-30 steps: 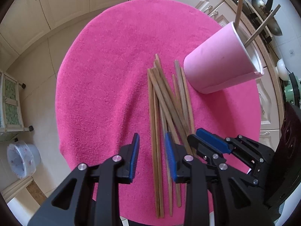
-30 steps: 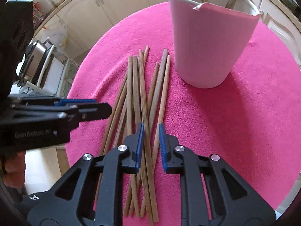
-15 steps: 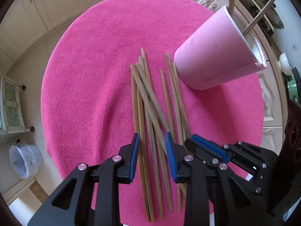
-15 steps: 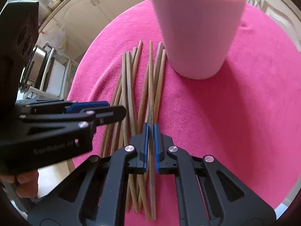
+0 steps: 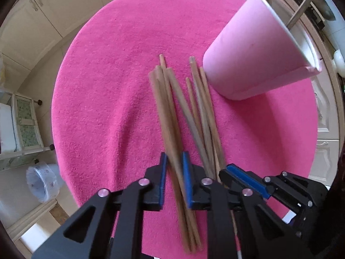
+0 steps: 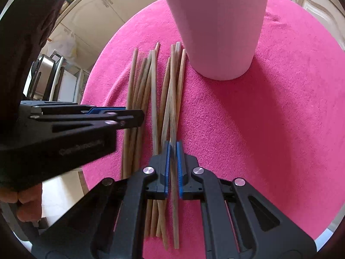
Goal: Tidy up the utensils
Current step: 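Move both tools back to the pile and close each on a chopstick, then lift the chopstick with the right tool while the left tool lifts its own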
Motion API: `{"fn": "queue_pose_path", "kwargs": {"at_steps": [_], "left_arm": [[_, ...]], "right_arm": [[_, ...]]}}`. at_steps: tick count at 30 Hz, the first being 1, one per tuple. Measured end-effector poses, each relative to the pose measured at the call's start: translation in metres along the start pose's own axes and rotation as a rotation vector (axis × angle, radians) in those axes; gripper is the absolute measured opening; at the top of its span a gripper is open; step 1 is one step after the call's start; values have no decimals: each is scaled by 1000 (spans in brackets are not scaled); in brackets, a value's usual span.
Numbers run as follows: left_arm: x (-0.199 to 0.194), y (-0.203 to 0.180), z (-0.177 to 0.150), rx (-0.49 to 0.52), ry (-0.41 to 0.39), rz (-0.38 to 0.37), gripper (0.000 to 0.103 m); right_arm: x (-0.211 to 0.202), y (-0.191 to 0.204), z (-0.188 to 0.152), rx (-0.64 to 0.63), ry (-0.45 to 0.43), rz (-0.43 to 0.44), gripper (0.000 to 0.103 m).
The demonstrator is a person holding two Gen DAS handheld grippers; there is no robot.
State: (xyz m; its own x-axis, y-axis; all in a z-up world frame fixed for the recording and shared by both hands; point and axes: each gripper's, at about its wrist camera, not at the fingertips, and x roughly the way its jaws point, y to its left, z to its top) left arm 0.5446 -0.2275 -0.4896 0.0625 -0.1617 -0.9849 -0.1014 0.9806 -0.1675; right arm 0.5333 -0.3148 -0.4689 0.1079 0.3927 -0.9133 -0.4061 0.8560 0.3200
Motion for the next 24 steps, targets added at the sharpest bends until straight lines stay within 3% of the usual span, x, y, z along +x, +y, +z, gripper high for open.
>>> {"fn": "queue_pose_path", "kwargs": {"at_steps": [3,11,24], "left_arm": [[-2,18,-1,-54,22,-91,6],[1,36,-2,-95,29,-159,6],[0,51,4,-71,34,-161,6]], "right_arm": [[-3,-10,0,22,7,10,6],[1,-9,7,28,34,14,7],[8,-7,30,-2,52,-9,7]]}}
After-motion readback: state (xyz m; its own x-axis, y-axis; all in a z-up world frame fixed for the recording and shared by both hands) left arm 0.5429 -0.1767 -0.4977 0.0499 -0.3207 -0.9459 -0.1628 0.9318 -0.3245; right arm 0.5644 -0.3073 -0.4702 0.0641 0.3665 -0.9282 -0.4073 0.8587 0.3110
